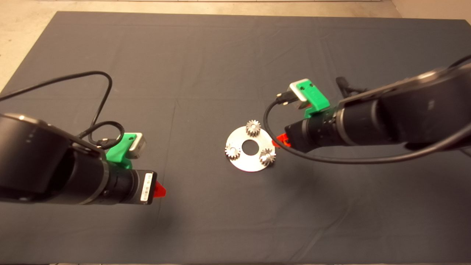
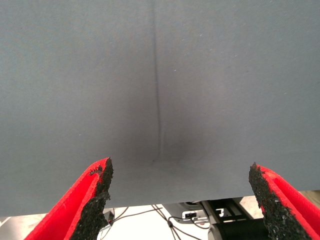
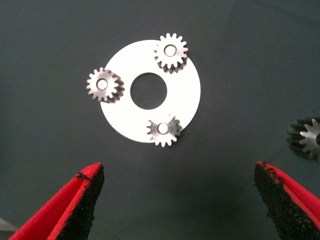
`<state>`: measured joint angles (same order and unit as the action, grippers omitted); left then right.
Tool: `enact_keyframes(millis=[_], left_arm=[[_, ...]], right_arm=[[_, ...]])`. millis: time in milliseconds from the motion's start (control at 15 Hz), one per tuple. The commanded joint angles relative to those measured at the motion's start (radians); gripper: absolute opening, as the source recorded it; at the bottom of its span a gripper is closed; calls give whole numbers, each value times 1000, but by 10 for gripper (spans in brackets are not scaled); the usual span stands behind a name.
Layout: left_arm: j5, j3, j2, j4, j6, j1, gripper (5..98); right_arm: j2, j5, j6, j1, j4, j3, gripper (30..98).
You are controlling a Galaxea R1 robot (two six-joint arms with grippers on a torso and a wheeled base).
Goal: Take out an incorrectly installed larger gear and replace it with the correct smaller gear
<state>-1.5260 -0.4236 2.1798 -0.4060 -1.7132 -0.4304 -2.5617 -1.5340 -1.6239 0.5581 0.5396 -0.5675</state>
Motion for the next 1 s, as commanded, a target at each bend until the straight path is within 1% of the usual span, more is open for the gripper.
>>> enact_keyframes(millis=[0, 67, 133, 200, 267, 333, 533, 600, 800, 933], left_arm=[[-132, 82, -16, 59, 10, -18, 690], [-132, 86, -16, 70, 10, -18, 690], [-132, 86, -18, 84, 9, -17, 690], [-132, 86, -16, 88, 10, -18, 690], [-132, 86, -14, 88, 10, -16, 690], [-132, 89, -14, 89, 10, -16, 690], [-132, 91, -8, 107, 10, -14, 690], [-132, 91, -8, 108, 10, -14, 690], [-132, 88, -18, 114, 10, -14, 690], [-132, 85, -23, 144, 13, -15, 690]], right_arm=[[11, -124, -177, 174, -162, 183, 791], [11, -124, -185, 181, -164, 236, 791], [16, -124, -196, 181, -164, 263, 791], [22, -124, -214, 181, -176, 275, 791], [26, -124, -225, 181, -208, 281, 790], [34, -124, -223, 181, -238, 281, 791], [37, -124, -226, 181, -378, 285, 791], [42, -124, -226, 181, -400, 284, 791], [77, -124, -225, 191, -409, 284, 791], [105, -124, -223, 203, -427, 284, 791]])
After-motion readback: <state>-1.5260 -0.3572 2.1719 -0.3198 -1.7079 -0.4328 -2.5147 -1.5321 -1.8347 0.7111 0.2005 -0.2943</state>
